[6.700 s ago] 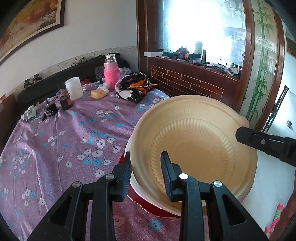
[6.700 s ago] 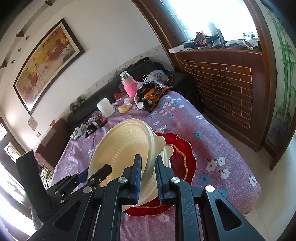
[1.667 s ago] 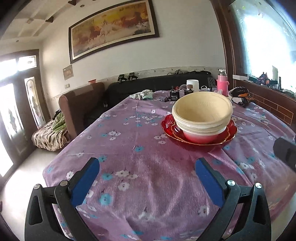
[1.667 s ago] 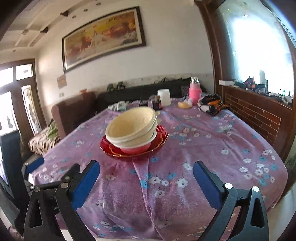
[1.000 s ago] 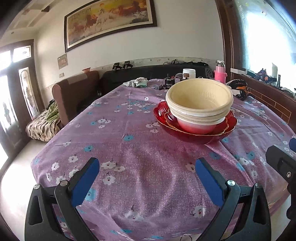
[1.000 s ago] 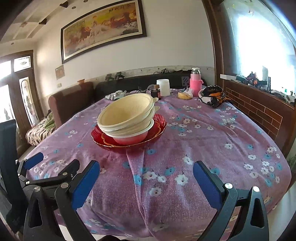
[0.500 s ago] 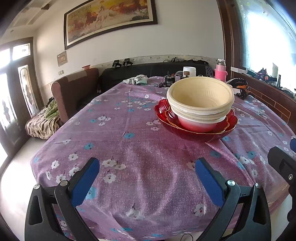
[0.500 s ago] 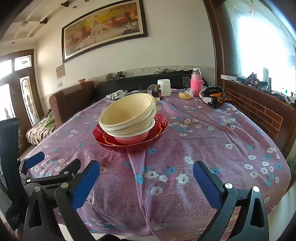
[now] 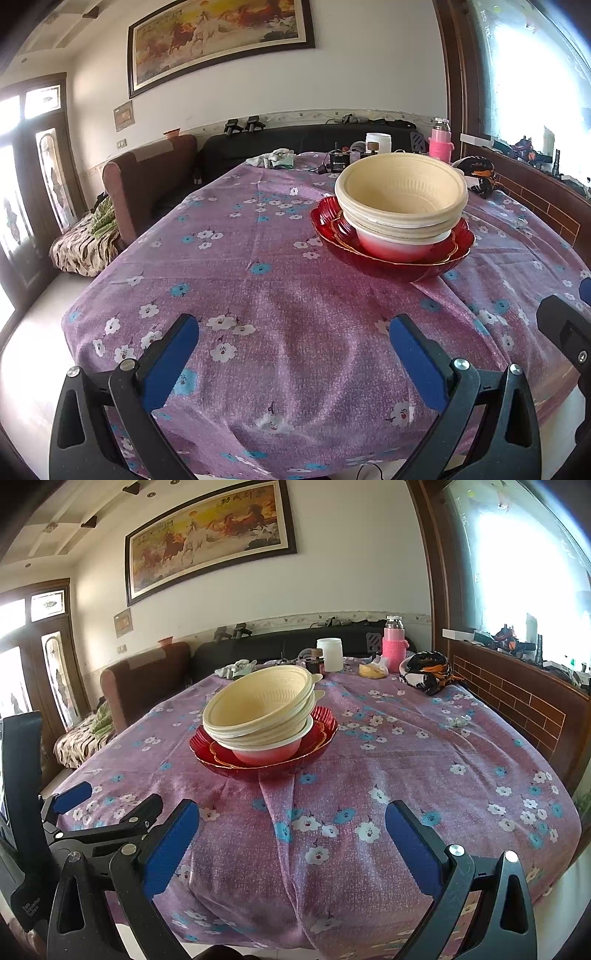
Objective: Organize plates and bowls
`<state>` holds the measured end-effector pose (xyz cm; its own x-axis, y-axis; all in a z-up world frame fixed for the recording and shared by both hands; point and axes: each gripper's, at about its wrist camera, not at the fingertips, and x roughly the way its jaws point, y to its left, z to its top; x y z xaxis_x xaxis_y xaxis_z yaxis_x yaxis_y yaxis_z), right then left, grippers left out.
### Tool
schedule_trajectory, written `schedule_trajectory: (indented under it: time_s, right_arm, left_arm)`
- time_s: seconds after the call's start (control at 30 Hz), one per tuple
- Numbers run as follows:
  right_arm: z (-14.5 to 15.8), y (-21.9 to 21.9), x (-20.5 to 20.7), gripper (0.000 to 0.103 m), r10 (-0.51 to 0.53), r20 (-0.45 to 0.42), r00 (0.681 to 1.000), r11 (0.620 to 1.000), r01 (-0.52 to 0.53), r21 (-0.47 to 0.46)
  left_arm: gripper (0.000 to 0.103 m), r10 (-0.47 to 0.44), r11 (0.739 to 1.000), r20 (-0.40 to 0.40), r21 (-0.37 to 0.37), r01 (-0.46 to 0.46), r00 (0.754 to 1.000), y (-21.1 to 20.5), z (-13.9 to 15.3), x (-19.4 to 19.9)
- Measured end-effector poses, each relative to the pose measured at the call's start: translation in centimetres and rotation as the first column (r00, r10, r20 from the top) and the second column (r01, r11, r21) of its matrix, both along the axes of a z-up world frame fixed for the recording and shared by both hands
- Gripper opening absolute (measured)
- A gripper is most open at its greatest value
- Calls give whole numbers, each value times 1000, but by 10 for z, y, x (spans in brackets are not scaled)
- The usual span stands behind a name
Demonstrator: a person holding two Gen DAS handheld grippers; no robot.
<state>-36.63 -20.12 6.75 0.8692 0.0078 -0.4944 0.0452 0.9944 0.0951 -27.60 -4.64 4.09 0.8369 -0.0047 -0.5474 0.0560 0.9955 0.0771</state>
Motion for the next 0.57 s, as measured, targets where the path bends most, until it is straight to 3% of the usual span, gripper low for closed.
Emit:
schedule_trajectory:
  time_s: [0.57]
  right_arm:
    - [-1, 4, 5, 102, 14, -2, 1000, 1000, -14, 5]
  left_arm:
    - [103, 2, 1000, 22, 8, -2, 1000, 2, 5, -2]
